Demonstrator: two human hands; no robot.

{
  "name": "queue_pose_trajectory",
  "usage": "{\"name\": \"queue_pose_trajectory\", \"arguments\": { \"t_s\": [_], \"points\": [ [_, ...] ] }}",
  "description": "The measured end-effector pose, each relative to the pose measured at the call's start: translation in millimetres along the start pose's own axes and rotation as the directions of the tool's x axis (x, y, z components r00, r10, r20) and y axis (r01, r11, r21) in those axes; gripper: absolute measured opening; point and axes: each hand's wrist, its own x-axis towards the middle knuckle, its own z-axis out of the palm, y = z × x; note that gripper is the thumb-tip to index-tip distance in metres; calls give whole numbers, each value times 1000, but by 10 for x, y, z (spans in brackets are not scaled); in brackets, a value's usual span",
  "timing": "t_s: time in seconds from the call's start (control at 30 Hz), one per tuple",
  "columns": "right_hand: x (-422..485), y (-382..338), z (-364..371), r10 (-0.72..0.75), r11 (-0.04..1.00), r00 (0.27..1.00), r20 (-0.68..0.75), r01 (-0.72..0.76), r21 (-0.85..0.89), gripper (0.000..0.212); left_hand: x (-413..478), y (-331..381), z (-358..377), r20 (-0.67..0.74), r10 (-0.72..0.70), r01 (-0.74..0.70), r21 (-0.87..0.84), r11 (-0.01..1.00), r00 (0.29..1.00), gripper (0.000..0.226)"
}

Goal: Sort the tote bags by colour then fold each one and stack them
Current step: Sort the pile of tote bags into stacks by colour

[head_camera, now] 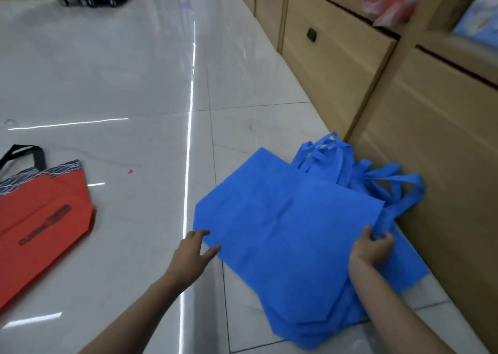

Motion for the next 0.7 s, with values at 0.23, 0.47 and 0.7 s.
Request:
{"name": "queue_pose_trajectory", "arguments": {
  "t_s": [0.23, 0.47, 0.7],
  "points": [
    [247, 572, -386, 285, 923, 940, -187, -322, -209, 85, 878, 138, 73, -79, -148, 151, 30, 988, 986, 72],
    [252, 738, -254, 9, 986, 997, 76, -21, 164, 68, 1419, -13, 90, 39, -271, 274, -119, 954, 962, 94],
    [98, 625, -16, -116, 964, 935, 336, 25, 263, 40, 1486, -161, 60, -15, -319, 313, -152, 938, 948, 82]
  ]
}}
